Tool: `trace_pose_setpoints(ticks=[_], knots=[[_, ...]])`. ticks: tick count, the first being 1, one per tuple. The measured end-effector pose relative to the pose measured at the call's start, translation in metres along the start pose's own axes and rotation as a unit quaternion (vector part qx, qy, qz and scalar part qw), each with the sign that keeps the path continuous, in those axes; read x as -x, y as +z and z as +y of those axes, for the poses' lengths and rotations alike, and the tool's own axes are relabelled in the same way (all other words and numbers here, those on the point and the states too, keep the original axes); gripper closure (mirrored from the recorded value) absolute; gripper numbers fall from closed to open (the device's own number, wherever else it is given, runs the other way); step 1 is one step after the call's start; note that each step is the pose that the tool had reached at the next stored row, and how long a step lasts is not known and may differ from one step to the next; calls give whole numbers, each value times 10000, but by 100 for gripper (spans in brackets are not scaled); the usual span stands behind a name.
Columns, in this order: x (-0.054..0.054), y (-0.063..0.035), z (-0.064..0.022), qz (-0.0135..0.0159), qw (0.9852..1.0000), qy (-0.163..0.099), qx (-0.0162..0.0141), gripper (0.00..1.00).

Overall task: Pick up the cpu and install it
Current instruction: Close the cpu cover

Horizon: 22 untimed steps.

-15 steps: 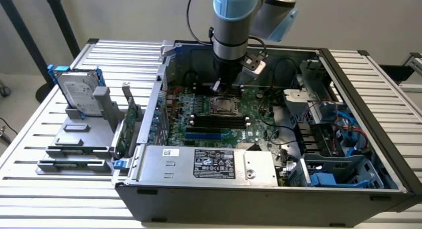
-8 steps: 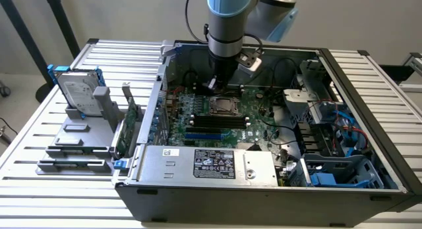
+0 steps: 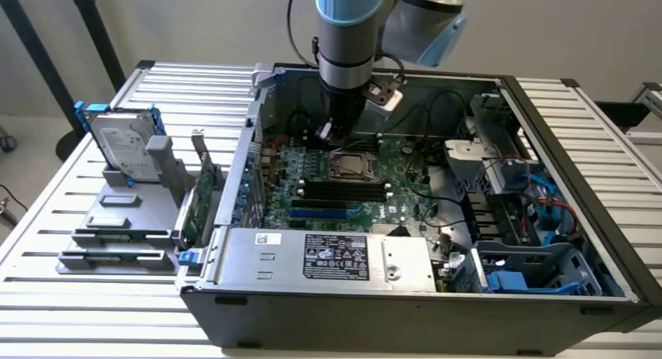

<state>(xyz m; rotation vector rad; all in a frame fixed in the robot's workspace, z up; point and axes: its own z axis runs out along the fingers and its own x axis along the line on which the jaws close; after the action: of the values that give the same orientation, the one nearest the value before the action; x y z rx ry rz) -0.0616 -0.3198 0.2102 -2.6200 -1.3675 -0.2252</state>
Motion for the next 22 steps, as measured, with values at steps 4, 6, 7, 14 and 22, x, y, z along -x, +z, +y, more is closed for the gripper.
trace_pose_setpoints(ticks=[4,6,7,14,22], knots=[[-14,5,-22,0,10000,0,0,89],[-26,8,-30,0,10000,-1,0,89],[-27,8,-31,0,10000,-4,-1,89],[-30,9,-29,-6,10000,-74,-17,89],[-53,14,5,-15,9998,-172,-38,89]])
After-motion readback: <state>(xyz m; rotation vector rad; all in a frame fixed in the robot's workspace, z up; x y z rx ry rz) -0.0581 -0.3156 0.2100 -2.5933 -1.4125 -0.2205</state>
